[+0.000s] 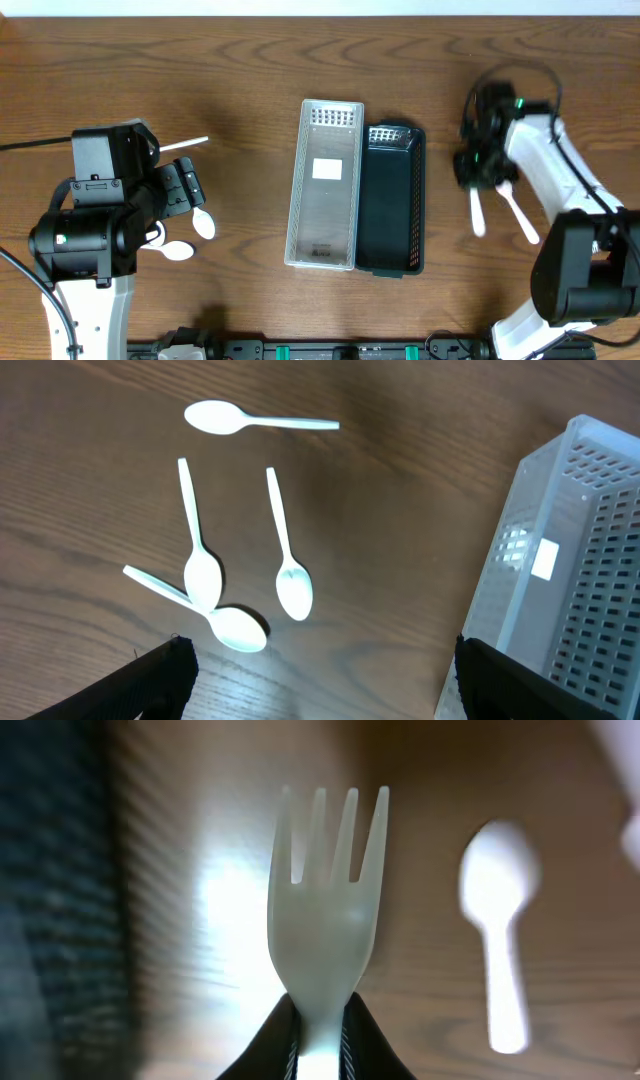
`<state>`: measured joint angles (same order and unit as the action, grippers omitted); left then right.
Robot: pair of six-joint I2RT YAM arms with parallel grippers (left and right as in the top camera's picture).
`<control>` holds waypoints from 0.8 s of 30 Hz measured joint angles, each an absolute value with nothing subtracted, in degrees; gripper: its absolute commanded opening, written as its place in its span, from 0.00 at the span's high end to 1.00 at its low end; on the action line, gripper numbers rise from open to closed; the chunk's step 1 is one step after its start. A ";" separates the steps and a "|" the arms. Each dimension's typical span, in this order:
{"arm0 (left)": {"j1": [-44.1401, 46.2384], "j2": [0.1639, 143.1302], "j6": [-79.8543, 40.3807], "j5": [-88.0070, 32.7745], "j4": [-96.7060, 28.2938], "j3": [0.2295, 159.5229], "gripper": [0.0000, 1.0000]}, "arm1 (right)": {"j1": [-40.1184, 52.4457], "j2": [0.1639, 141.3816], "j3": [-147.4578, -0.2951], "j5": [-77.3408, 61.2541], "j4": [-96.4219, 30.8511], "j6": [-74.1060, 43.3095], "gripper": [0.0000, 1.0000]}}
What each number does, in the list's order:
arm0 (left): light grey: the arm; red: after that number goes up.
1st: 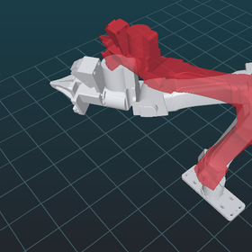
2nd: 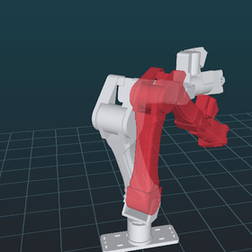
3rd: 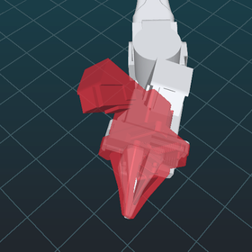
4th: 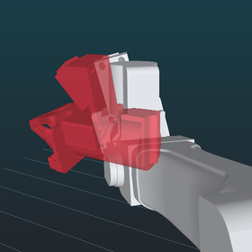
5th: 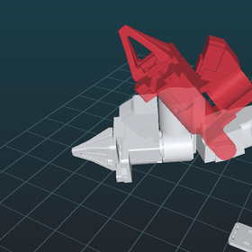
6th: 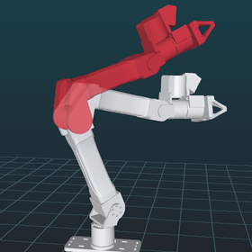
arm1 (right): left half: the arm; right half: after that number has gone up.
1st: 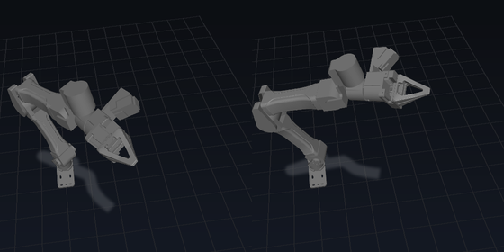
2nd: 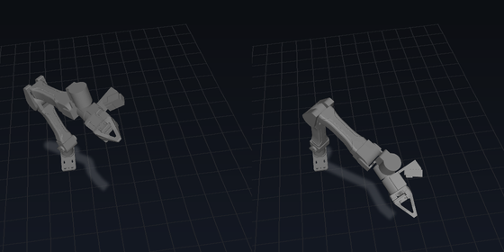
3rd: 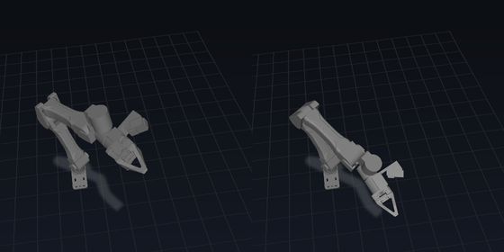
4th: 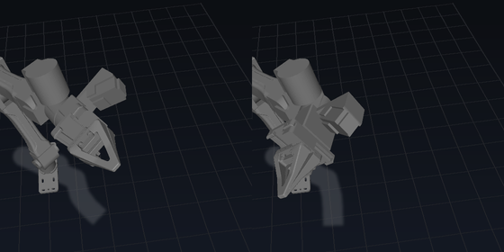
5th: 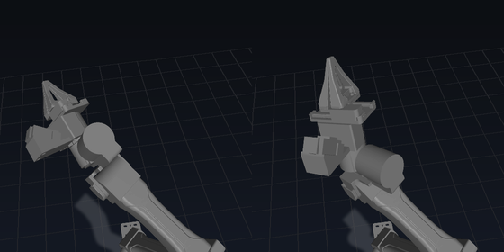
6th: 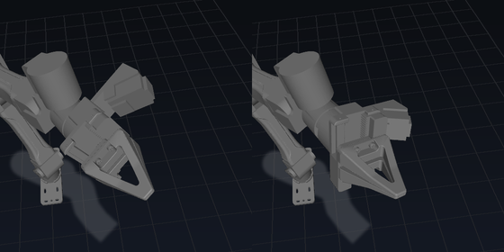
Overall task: Pack container
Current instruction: 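Carry the fork into the black basket and open the right gripper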
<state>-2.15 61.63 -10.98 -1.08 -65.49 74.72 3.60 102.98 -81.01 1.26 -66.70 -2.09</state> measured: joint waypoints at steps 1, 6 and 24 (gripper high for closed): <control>-2.15 61.65 -10.96 -1.06 -65.49 74.72 0.15 | 4.23 102.98 -84.60 0.91 -68.66 -3.01 0.99; -2.15 61.71 -10.98 -1.06 -65.52 74.72 0.15 | 9.69 102.96 -97.95 -2.13 -73.71 -9.89 0.99; -2.15 61.71 -10.96 -1.04 -65.76 74.72 0.15 | 27.99 102.91 -78.17 -4.49 -61.21 -31.18 0.96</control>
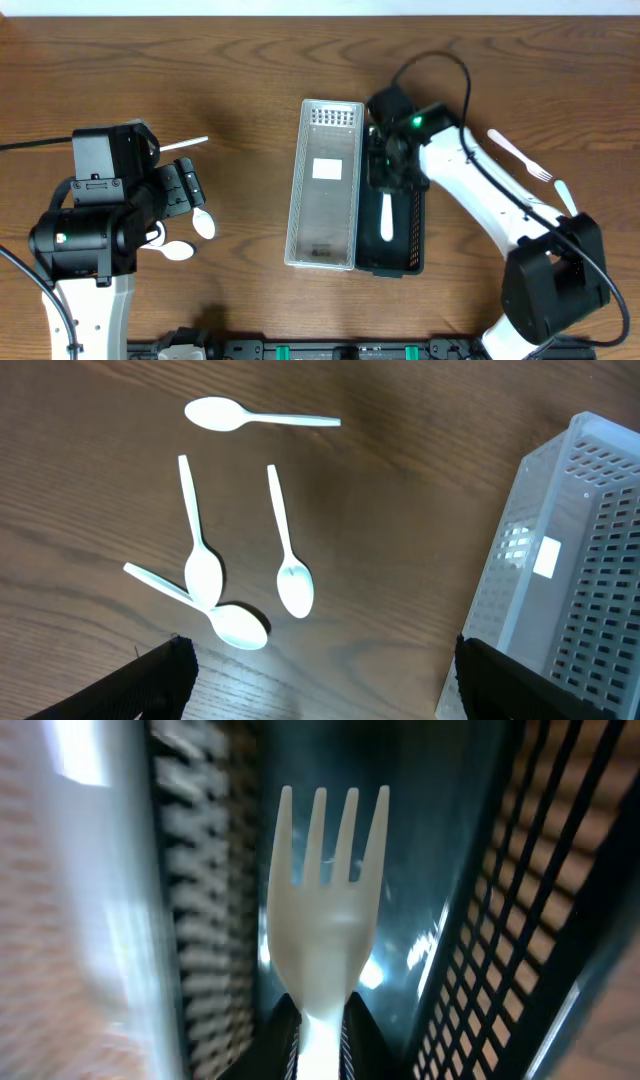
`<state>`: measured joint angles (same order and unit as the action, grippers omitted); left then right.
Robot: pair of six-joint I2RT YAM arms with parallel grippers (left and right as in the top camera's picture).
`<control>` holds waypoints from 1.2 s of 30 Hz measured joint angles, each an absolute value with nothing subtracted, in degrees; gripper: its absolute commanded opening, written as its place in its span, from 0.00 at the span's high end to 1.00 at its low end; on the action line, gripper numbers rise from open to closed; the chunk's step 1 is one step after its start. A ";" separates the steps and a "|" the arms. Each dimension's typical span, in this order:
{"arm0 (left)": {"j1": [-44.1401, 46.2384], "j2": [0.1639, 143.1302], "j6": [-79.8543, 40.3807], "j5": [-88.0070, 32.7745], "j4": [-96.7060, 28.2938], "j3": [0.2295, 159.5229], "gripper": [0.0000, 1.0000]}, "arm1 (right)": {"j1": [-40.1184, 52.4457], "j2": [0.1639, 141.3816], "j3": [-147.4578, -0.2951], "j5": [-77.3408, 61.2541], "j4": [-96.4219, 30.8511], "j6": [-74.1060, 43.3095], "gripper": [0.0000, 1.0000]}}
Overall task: Pack container
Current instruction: 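Carry the fork into the black basket and open the right gripper, then move the right gripper to a white spoon and grasp it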
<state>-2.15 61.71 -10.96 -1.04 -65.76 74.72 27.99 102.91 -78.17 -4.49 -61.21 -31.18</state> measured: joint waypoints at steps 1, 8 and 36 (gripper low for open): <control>-2.15 61.73 -10.96 -1.06 -65.80 74.72 0.15 | 27.99 102.91 -76.77 -4.43 -60.64 -31.40 0.84; -2.15 61.73 -10.96 -1.06 -65.80 74.72 0.14 | 27.97 102.94 -74.50 -4.29 -58.57 -30.74 0.44; -2.15 61.73 -10.96 -1.04 -65.78 74.72 0.14 | -8.78 105.14 -92.53 2.13 -68.10 16.34 0.01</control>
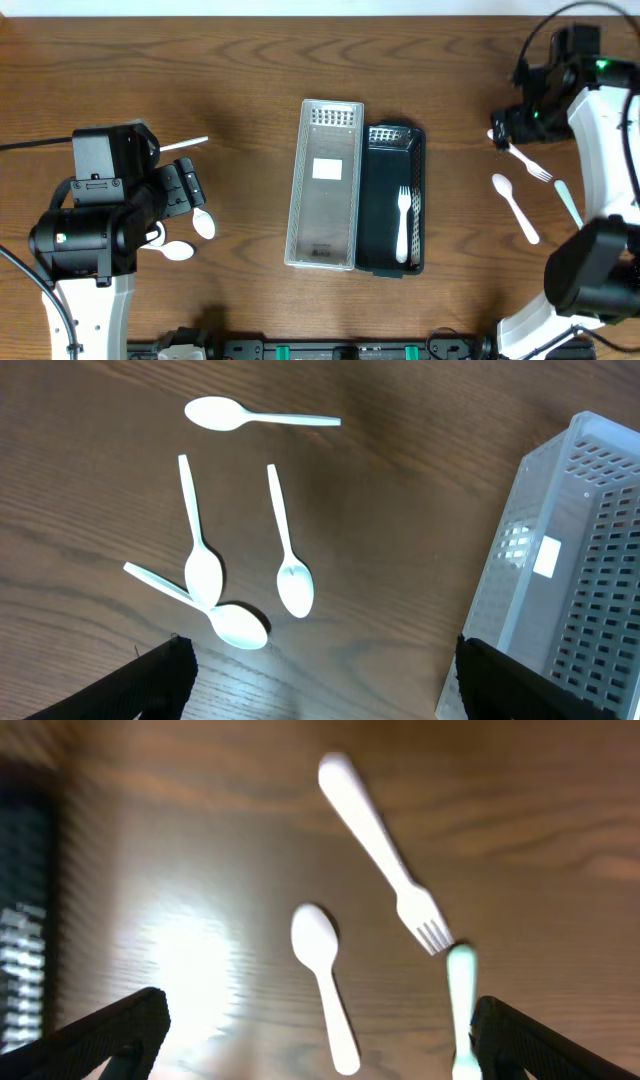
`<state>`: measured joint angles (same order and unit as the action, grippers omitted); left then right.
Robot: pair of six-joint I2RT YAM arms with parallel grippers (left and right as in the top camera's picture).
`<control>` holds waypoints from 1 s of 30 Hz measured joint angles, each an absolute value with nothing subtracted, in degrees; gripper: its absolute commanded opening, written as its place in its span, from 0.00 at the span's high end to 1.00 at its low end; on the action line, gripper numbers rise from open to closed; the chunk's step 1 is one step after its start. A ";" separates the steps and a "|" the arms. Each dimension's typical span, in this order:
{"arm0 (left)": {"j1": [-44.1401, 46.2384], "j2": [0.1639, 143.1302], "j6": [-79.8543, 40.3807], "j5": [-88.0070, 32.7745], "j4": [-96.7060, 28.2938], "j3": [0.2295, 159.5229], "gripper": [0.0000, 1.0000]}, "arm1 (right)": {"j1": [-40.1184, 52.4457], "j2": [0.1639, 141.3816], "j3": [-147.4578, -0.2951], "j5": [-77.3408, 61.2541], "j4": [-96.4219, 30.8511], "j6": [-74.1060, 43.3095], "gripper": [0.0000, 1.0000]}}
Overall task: Pack container
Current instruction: 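Move the right gripper to a white spoon and grasp it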
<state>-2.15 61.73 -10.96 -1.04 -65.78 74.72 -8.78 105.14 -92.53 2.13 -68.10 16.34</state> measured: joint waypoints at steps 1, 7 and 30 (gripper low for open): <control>-2.15 61.73 -10.98 -1.04 -65.78 74.72 0.14 | -9.10 105.80 -91.05 2.42 -67.42 17.04 0.01; -2.15 61.73 -10.98 -1.06 -65.80 74.72 0.14 | -10.61 109.95 -83.57 3.46 -64.86 21.19 0.01; -2.15 61.73 -10.96 -1.06 -65.80 74.72 0.14 | -10.66 119.55 -81.25 4.25 -61.95 24.71 0.11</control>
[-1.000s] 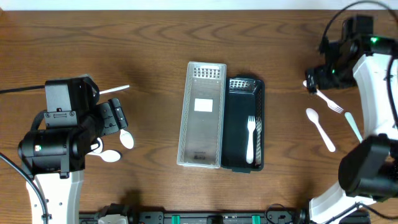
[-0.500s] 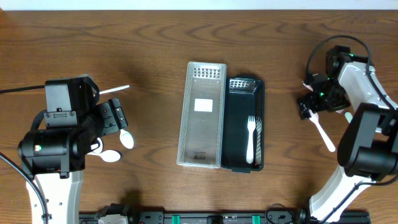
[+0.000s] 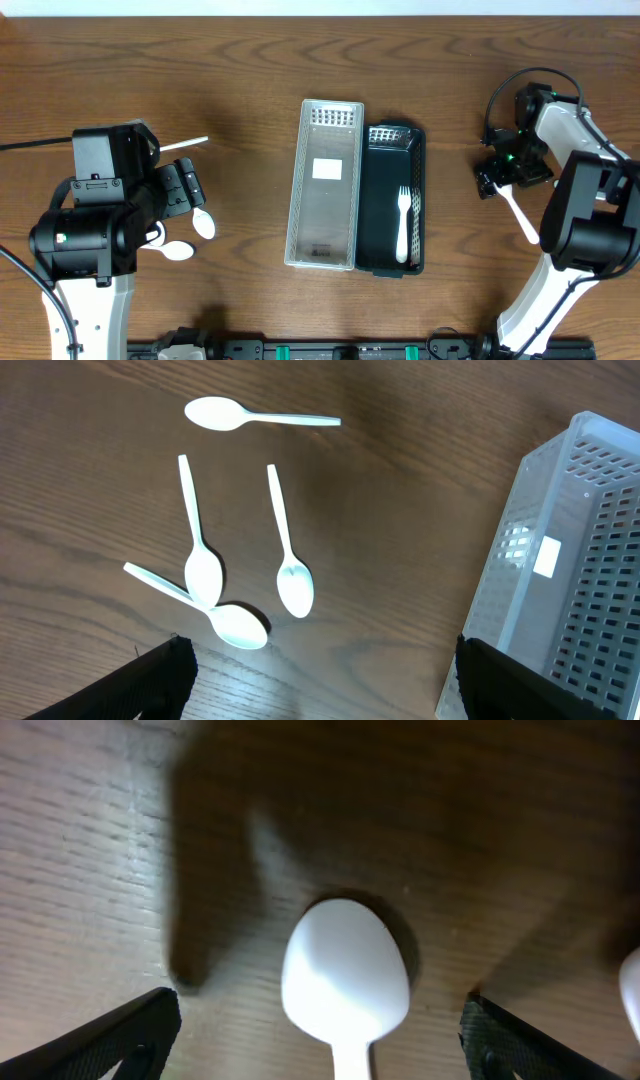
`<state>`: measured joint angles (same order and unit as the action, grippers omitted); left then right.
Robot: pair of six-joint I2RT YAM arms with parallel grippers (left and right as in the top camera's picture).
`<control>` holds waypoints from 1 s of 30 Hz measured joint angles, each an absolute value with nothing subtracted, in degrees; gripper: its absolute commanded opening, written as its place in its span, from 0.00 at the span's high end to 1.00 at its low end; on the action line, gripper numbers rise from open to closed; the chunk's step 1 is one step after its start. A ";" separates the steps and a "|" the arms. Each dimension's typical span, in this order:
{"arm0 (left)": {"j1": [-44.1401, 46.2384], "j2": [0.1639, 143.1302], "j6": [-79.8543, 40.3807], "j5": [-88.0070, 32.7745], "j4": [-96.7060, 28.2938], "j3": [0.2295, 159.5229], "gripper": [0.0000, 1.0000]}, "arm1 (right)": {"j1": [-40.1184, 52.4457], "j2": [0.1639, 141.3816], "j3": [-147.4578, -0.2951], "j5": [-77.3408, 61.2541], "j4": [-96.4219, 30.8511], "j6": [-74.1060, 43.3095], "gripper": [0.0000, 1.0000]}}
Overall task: Pack container
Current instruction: 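Move the right gripper to a white spoon and grasp it, then carry the spoon into the black basket and release it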
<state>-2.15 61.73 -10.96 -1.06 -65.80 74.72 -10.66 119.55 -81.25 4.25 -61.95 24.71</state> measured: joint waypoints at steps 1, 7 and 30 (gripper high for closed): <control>-2.15 61.73 -10.96 -1.06 -65.80 74.72 0.14 | -10.66 119.59 -81.25 4.34 -61.93 24.69 0.12; -2.15 61.73 -10.96 -1.06 -65.80 74.72 0.14 | -10.66 119.61 -81.25 4.54 -61.67 24.64 0.11; -2.15 61.73 -10.96 -1.06 -65.80 74.72 0.14 | -10.66 119.61 -81.01 5.61 -59.75 23.77 0.53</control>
<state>-2.15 61.73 -10.96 -1.06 -65.80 74.72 -10.66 119.61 -81.01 5.61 -59.75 23.77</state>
